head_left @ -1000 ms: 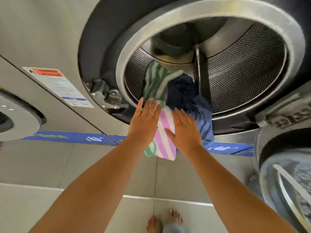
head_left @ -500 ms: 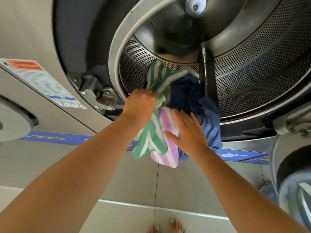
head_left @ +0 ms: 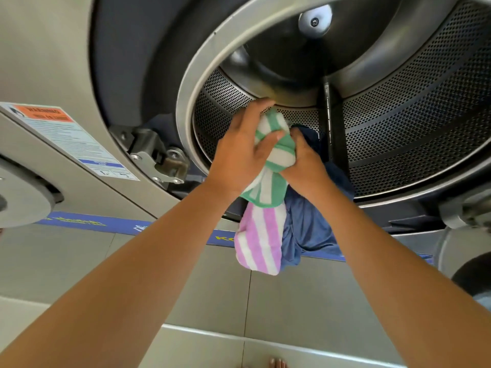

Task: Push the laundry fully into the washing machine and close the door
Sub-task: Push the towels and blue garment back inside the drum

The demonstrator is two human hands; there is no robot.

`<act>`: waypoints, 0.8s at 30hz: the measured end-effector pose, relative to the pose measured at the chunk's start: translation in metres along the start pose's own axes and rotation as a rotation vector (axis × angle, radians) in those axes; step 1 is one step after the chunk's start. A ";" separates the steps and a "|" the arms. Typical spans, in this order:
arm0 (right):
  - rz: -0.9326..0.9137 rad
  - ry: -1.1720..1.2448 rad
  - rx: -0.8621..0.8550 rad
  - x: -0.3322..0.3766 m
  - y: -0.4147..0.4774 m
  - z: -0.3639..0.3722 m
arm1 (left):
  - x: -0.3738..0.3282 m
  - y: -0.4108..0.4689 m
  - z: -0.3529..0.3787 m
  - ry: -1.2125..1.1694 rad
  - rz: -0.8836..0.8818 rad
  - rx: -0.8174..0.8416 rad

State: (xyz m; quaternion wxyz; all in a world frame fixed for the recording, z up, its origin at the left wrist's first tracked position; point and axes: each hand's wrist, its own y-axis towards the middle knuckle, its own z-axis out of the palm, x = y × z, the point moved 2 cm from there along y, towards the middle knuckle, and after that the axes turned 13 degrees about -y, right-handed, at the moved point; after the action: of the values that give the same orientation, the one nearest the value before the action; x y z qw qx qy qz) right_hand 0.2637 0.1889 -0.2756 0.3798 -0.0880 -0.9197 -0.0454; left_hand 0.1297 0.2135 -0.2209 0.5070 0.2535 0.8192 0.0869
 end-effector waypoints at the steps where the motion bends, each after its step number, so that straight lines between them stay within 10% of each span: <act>1: -0.027 -0.099 0.000 0.002 0.005 -0.007 | 0.000 0.001 0.001 0.025 0.043 -0.008; 6: -0.373 -0.766 -0.315 0.006 0.039 -0.041 | 0.000 0.026 0.012 0.188 0.140 -0.044; 10: -0.165 -0.911 -0.625 -0.016 0.086 -0.062 | 0.021 0.026 0.028 0.338 0.027 0.055; 13: 0.096 -0.703 -0.440 -0.034 0.109 -0.063 | 0.042 -0.003 0.041 0.597 0.005 0.274; 17: -0.071 -0.881 0.181 -0.050 0.096 -0.028 | 0.059 -0.037 0.050 0.795 -0.010 0.630; 24: -0.209 -0.763 0.126 -0.074 0.029 -0.008 | 0.072 -0.045 0.050 0.884 0.027 0.785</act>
State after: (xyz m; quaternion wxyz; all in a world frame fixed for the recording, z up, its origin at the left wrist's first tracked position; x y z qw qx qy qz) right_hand 0.3262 0.2067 -0.3222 0.0090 0.0189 -0.9997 0.0087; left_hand 0.1327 0.2061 -0.3189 -0.0154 0.3721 0.9204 -0.1188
